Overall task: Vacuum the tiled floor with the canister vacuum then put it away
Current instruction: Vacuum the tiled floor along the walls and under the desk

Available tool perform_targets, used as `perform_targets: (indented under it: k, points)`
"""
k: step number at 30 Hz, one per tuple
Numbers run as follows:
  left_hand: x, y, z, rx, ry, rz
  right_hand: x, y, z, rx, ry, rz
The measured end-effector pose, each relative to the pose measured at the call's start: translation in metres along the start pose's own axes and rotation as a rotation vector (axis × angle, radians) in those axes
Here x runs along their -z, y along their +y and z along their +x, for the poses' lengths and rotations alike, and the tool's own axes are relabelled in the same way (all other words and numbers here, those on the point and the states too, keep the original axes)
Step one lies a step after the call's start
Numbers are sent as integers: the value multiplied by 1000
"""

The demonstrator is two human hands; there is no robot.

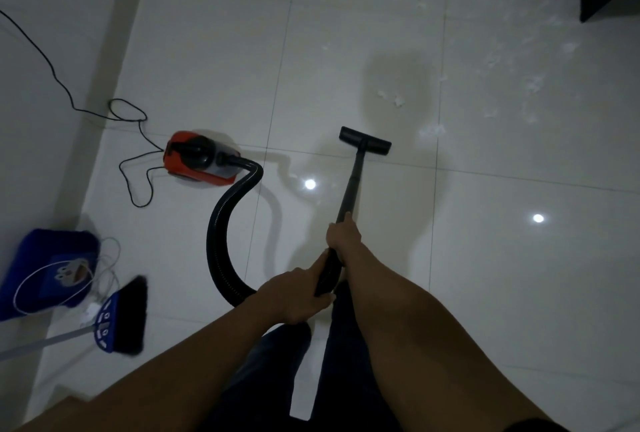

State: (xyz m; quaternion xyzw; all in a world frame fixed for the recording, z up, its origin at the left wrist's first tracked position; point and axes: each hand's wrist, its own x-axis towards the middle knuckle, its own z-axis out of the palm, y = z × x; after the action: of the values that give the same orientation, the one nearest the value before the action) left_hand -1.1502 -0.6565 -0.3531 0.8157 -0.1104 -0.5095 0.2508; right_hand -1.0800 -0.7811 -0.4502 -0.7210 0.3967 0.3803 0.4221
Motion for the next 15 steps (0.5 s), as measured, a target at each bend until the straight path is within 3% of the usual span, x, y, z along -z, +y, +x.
perform_targets:
  k: [7,15]
  points:
    - [21,46,36,4,28,248,44,-24,39,-48,-36,73]
    - [41,97,90,41,54,199,106,-36,85,129,-63,145]
